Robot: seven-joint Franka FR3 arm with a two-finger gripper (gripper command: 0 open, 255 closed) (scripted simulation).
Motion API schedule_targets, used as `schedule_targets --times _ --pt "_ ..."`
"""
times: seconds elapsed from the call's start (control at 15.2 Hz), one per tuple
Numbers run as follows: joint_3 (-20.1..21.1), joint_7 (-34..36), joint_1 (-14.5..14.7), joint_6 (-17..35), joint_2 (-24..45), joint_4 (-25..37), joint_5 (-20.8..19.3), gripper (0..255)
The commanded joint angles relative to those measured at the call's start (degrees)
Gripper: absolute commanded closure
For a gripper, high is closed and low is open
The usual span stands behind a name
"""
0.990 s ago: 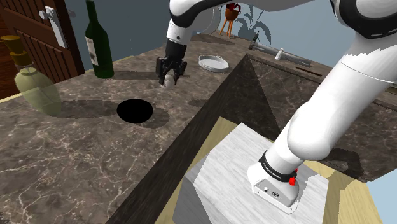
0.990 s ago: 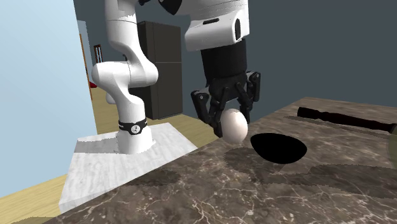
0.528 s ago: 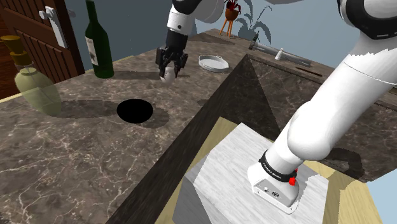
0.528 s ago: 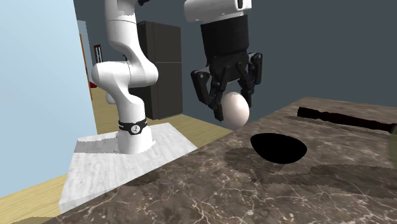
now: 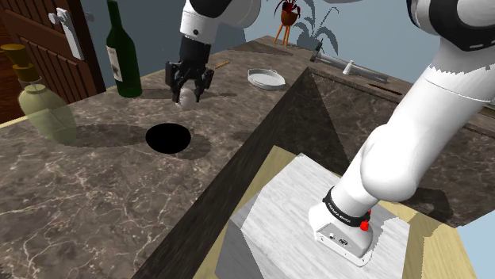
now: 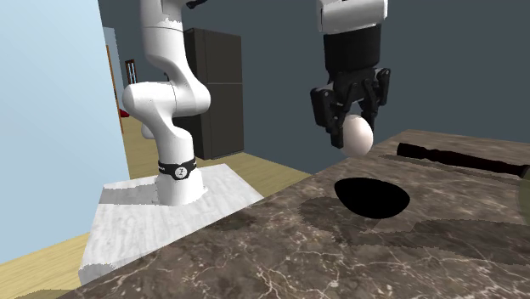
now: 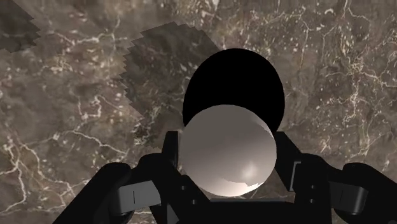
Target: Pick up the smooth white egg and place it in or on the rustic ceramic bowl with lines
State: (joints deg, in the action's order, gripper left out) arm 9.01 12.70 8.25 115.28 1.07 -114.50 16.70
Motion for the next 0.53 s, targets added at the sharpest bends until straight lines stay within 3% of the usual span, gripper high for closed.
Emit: schedule_targets --times 0.0,0.13,0.46 --pt "1.26 2.89 1.33 0.11 1.72 2.37 -0.38 255" --pt "2.77 6.39 3.07 0.47 3.78 4.94 -0.99 255" --pt "2.83 5.58 3.22 4.00 4.94 2.49 -0.75 255"
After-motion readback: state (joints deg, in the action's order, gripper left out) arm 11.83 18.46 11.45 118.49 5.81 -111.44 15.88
